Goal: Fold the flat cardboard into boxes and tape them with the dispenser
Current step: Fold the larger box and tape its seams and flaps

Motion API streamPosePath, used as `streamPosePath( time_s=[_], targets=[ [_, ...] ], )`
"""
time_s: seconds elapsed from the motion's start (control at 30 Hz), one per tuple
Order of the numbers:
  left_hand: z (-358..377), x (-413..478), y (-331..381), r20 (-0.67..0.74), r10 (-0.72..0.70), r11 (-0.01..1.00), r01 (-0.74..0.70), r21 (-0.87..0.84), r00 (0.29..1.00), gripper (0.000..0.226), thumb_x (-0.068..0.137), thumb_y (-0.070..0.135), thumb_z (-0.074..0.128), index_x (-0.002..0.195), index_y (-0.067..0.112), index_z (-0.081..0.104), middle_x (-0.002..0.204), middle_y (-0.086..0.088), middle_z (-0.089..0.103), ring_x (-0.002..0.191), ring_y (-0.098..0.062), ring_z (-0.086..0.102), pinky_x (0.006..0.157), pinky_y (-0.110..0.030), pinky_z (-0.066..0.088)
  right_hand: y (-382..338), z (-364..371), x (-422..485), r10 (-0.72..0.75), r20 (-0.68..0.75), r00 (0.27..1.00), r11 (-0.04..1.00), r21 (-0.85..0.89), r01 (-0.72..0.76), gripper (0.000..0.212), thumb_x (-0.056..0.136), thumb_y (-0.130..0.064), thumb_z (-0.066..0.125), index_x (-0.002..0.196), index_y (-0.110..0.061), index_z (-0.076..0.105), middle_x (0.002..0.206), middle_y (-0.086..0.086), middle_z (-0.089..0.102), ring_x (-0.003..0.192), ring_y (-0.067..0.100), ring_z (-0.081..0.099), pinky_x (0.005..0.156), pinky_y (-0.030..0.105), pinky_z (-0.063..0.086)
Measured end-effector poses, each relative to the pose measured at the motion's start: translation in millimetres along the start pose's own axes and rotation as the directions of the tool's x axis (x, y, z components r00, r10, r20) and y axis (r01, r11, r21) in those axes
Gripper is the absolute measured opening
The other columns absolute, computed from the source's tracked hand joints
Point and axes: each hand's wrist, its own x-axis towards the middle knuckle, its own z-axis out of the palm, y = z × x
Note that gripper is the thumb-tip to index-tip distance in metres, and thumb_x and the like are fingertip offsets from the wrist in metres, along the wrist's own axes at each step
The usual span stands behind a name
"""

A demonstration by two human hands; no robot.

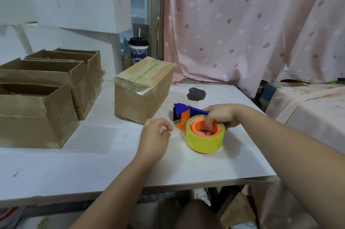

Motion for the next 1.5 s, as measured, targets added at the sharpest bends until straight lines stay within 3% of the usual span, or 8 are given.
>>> streamPosePath(
  time_s=[0.2,0.37,0.47,0.6,0.7,1.07,1.3,1.5],
  targets=[
    [5,-5,0,0.079,0.089,0.993,-0.095,0.075,0.993,0.029,0.082,0.004,0.069,0.089,0.030,0.060,0.121,0.011,0.033,0.079,-0.001,0.052,0.066,0.003,0.038,0,-1,1,0.006,-0.017,1.000,1.000,0.013,-0.006,0.038,0.070,0.008,0.052,0.103,-0.009,0.058,0.079,0.010,0.064,0.064,0.024,0.062,0.054,0.027,0.050],
    [10,-4,3,0.057,0.144,0.965,-0.153,0.212,0.988,0.033,0.085,-0.005,0.057,0.092,0.027,0.055,0.124,0.010,0.028,0.082,-0.005,0.045,0.072,-0.007,0.037,0,0,0,0.004,-0.001,1.000,1.000,0.029,-0.004,0.036,0.071,0.011,0.049,0.098,-0.011,0.060,0.075,0.009,0.066,0.066,0.025,0.063,0.055,0.027,0.051],
    [9,-1,3,0.016,0.128,0.976,-0.129,0.174,0.992,0.024,0.086,0.000,0.062,0.088,0.023,0.061,0.118,0.011,0.033,0.068,0.000,0.049,0.065,0.000,0.038,0,1,0,0.004,0.009,1.000,1.000,0.029,-0.004,0.037,0.071,0.011,0.049,0.098,-0.012,0.060,0.077,0.009,0.066,0.069,0.026,0.063,0.056,0.027,0.051],
    [8,2,-2,-0.042,0.111,0.989,-0.107,0.101,0.993,0.013,0.085,0.003,0.066,0.089,0.015,0.069,0.115,0.008,0.040,0.067,0.013,0.050,0.065,0.002,0.038,0,2,-1,-0.001,0.009,1.000,1.000,0.028,0.000,0.035,0.071,0.012,0.048,0.096,-0.011,0.059,0.072,0.009,0.064,0.065,0.025,0.061,0.054,0.026,0.050],
    [8,4,-3,-0.074,0.085,0.991,-0.077,0.106,0.994,0.011,0.086,0.006,0.066,0.094,0.011,0.072,0.116,0.008,0.042,0.067,0.005,0.052,0.065,0.003,0.038,-1,2,-1,0.002,0.011,1.000,1.000,0.031,-0.003,0.032,0.072,0.012,0.048,0.092,-0.011,0.058,0.071,0.010,0.064,0.063,0.025,0.060,0.054,0.026,0.049],
    [5,9,-8,-0.100,0.050,0.995,-0.042,0.085,0.994,0.017,0.091,0.020,0.061,0.096,0.011,0.075,0.108,0.006,0.048,0.084,0.003,0.047,0.068,-0.004,0.031,-1,3,-1,0.012,-0.006,1.000,1.000,0.013,-0.012,0.042,0.070,0.009,0.053,0.109,-0.007,0.055,0.077,0.012,0.065,0.063,0.023,0.064,0.053,0.027,0.051],
    [4,8,-4,-0.101,0.028,0.997,-0.021,0.076,0.994,0.018,0.092,0.020,0.060,0.098,0.008,0.073,0.101,0.006,0.046,0.080,0.001,0.048,0.066,-0.002,0.035,-1,3,-1,0.008,-0.016,1.000,1.000,-0.023,-0.008,0.040,0.070,0.010,0.051,0.105,-0.008,0.056,0.075,0.011,0.065,0.062,0.022,0.064,0.055,0.027,0.052],
    [-4,2,1,-0.061,-0.028,0.996,0.023,-0.089,0.998,0.016,0.093,0.019,0.058,0.088,0.019,0.073,0.096,0.008,0.042,0.084,-0.002,0.047,0.064,-0.001,0.034,1,4,-6,-0.041,0.002,0.999,0.994,-0.105,0.041,0.035,0.074,0.015,0.046,0.091,-0.014,0.057,0.070,0.010,0.062,0.056,0.018,0.060,0.055,0.026,0.047]
  ],
)
